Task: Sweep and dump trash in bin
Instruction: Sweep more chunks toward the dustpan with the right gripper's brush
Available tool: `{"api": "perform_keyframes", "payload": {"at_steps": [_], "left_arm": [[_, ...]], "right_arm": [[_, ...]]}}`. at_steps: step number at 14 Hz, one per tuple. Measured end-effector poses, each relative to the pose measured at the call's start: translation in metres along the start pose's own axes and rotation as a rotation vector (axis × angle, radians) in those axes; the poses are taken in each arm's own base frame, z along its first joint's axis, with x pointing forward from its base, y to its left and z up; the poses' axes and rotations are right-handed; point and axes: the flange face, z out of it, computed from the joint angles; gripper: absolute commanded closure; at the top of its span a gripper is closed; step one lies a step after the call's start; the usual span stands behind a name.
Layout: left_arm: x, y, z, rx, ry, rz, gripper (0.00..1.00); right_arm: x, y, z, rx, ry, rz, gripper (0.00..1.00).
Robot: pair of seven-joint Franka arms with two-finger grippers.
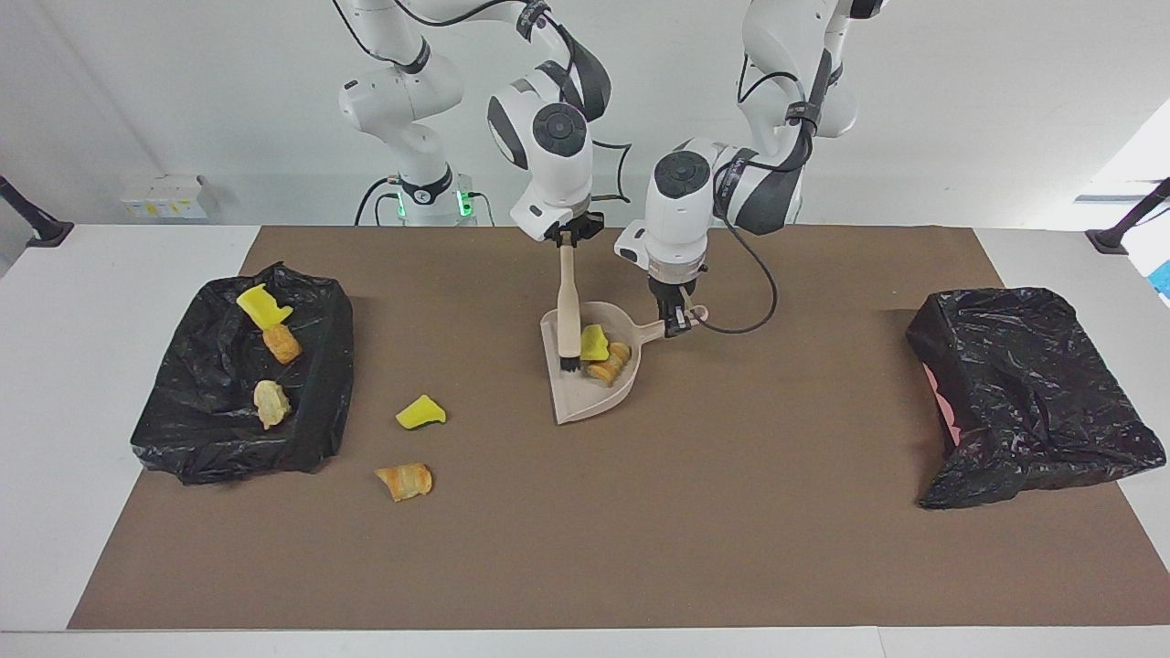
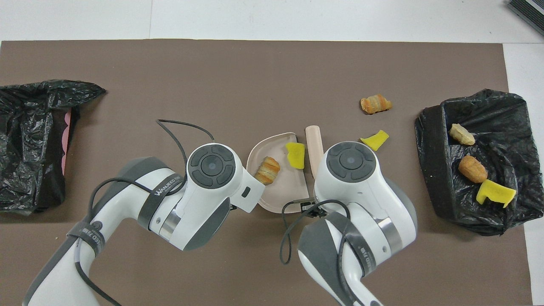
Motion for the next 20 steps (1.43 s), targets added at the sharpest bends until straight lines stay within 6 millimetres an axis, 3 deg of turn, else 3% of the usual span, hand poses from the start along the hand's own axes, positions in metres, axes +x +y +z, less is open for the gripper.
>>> {"api": "perform_keyframes", "payload": {"at_steps": [4, 9, 13, 17, 20], "left_arm": [[-0.001, -0.001, 0.002, -0.017, 0.014, -0.031, 1.00], [-0.001, -0.001, 0.002, -0.018, 0.015, -0.065, 1.00], [-0.001, 0.000, 0.002, -0.019, 0.015, -0.136, 1.00], [0.002, 0.002, 0.002, -0.022, 0.015, -0.197, 1.00], [0.003, 0.004, 0.002, -0.022, 0.015, -0.212, 1.00]], "right_arm": [[0.034, 0.061, -0.001, -0.051, 0.003, 0.014, 1.00], [0.055, 0.109, -0.004, -0.198, 0.042, -0.011, 1.00], [0.085, 0.168, -0.009, -0.275, 0.052, -0.070, 1.00], [0.108, 0.211, -0.002, -0.296, 0.082, -0.145, 1.00], [0.116, 0.230, 0.019, -0.291, 0.049, -0.132, 1.00]]}}
